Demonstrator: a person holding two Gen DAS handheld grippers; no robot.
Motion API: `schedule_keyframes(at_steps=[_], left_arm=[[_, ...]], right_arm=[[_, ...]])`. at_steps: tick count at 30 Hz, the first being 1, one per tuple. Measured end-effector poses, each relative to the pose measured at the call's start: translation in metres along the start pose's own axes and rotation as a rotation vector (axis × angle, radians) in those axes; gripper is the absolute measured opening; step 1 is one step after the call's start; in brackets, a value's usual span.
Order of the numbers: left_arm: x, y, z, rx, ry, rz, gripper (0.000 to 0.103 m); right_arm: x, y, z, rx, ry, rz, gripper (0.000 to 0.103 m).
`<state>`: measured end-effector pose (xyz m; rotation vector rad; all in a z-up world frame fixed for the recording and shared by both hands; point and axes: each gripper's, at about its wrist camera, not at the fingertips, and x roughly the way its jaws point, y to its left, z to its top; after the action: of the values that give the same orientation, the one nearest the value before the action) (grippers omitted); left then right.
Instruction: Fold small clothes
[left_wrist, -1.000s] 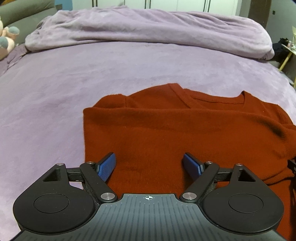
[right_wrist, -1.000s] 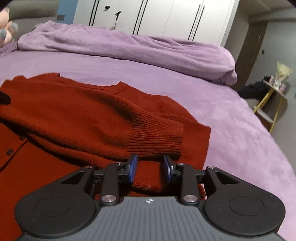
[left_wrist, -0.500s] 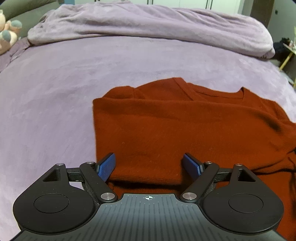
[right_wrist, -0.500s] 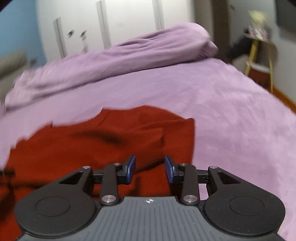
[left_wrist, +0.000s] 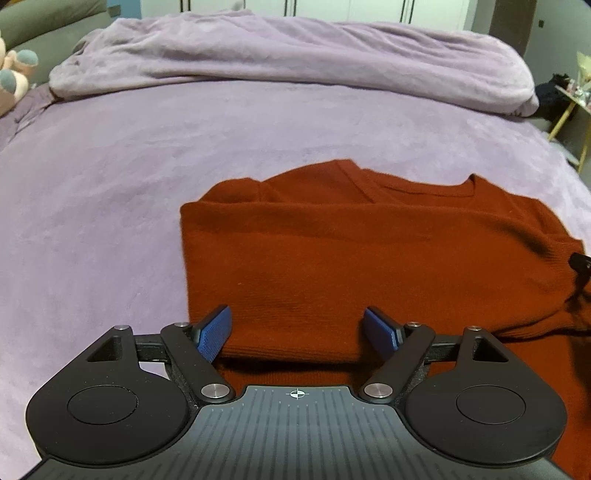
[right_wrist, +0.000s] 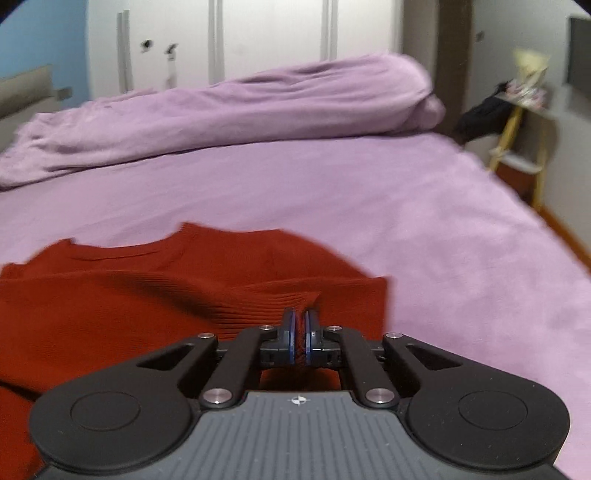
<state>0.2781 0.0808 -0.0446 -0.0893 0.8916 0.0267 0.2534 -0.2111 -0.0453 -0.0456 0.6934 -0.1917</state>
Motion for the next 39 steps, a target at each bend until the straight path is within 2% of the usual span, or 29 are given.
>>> schedule_keyframes(at_steps=[1,2,4,6,7,10,11,14,17,21,24,27,30,32,33,37,38,39], left_arm=[[0.000,0.000,-0.001,0.006,-0.002,-0.003,0.083],[0.001,-0.001,-0.002,0.020,0.001,0.005,0.083],[0.007,-0.001,-0.004,0.050,0.021,0.043,0.084],[0.007,0.003,-0.007,0.048,0.024,0.050,0.085],[0.004,0.005,-0.008,0.040,0.018,0.046,0.085],[-0.012,0.011,-0.015,0.039,0.015,0.018,0.085],[-0.019,0.013,-0.020,0.048,0.012,0.007,0.085],[-0.048,0.024,-0.046,0.047,0.031,-0.063,0.085],[-0.082,0.042,-0.086,0.003,0.057,-0.120,0.085],[-0.121,0.066,-0.142,-0.085,0.089,-0.107,0.084],[-0.141,0.087,-0.180,-0.189,0.124,-0.098,0.081],[-0.151,0.100,-0.203,-0.260,0.151,-0.139,0.074],[-0.157,0.105,-0.211,-0.301,0.150,-0.200,0.068],[-0.157,0.109,-0.212,-0.329,0.155,-0.251,0.064],[-0.156,0.109,-0.213,-0.347,0.163,-0.271,0.062],[-0.148,0.113,-0.213,-0.359,0.187,-0.306,0.059],[-0.147,0.113,-0.214,-0.364,0.194,-0.318,0.053],[-0.146,0.115,-0.213,-0.367,0.200,-0.335,0.042]], right_arm=[[0.007,-0.002,-0.004,-0.015,0.023,-0.057,0.000],[0.012,-0.007,-0.007,-0.016,0.044,-0.065,0.000],[0.002,-0.013,-0.010,-0.018,0.025,-0.049,0.001],[-0.021,-0.023,-0.012,0.029,0.010,0.039,0.002],[-0.034,-0.028,-0.016,0.054,0.004,0.080,0.008],[-0.079,-0.043,-0.041,0.079,-0.001,0.215,0.040],[-0.096,-0.047,-0.054,0.077,0.010,0.234,0.044],[-0.148,-0.063,-0.094,0.111,0.040,0.293,0.044],[-0.194,-0.078,-0.138,0.162,0.104,0.282,0.044],[-0.237,-0.093,-0.178,0.240,0.141,0.239,0.044],[-0.241,-0.100,-0.190,0.260,0.192,0.237,0.044],[-0.236,-0.108,-0.193,0.321,0.229,0.310,0.036],[-0.231,-0.106,-0.195,0.341,0.251,0.341,0.030],[-0.224,-0.104,-0.196,0.349,0.286,0.339,0.020],[-0.220,-0.104,-0.197,0.358,0.302,0.344,0.019],[-0.215,-0.107,-0.203,0.411,0.337,0.383,0.007],[-0.215,-0.107,-0.204,0.418,0.342,0.390,0.005],[-0.215,-0.107,-0.205,0.425,0.343,0.399,0.005]])
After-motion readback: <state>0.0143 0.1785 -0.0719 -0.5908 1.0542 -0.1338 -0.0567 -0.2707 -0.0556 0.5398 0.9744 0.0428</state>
